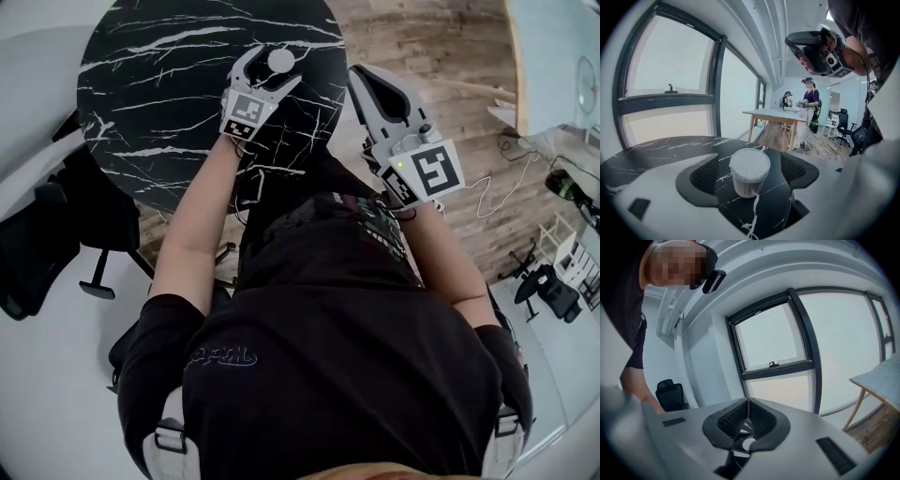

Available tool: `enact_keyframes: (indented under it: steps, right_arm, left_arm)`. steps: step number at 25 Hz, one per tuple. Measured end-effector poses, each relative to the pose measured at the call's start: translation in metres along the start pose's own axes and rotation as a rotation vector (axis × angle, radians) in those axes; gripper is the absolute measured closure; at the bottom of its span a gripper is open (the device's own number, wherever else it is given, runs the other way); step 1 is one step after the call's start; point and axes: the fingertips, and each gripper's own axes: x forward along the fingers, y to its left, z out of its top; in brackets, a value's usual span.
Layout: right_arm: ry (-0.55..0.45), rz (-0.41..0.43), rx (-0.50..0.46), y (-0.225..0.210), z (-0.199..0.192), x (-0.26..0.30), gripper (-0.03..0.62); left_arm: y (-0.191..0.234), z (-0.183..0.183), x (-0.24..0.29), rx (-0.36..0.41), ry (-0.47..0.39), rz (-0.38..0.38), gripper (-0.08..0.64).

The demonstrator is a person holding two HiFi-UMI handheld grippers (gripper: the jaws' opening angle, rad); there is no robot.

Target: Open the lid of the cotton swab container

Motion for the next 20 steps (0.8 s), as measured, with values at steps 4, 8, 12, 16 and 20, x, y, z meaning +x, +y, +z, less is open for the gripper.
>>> enact_keyframes:
  steps: [4, 8, 12, 16, 20]
  right_arm:
    - [0.012, 0.0, 0.001, -0.005, -0.002, 0.0, 0.568]
    - [0.022, 0.008, 0.011, -0.005, -0.005, 0.002, 0.568]
    - [0.038, 0.017, 0.018, -0.005, -0.012, 0.003, 0.568]
    - [0.041, 0.025, 0.021, -0.004, -0.015, 0.005, 0.568]
    - [0.044, 0.026, 0.031, -0.004, -0.018, 0.005, 0.568]
  left_arm:
    - [0.003, -0.02, 0.011, -0.008, 0.043, 0.013, 0.155]
    - [0.007, -0.034, 0.015, -0.014, 0.072, 0.04, 0.155]
    - [0.009, -0.04, 0.022, -0.008, 0.09, 0.061, 0.155]
    - [0.008, -0.047, 0.026, 0.006, 0.113, 0.06, 0.156]
    - [0.009, -0.048, 0.026, 0.017, 0.127, 0.067, 0.158]
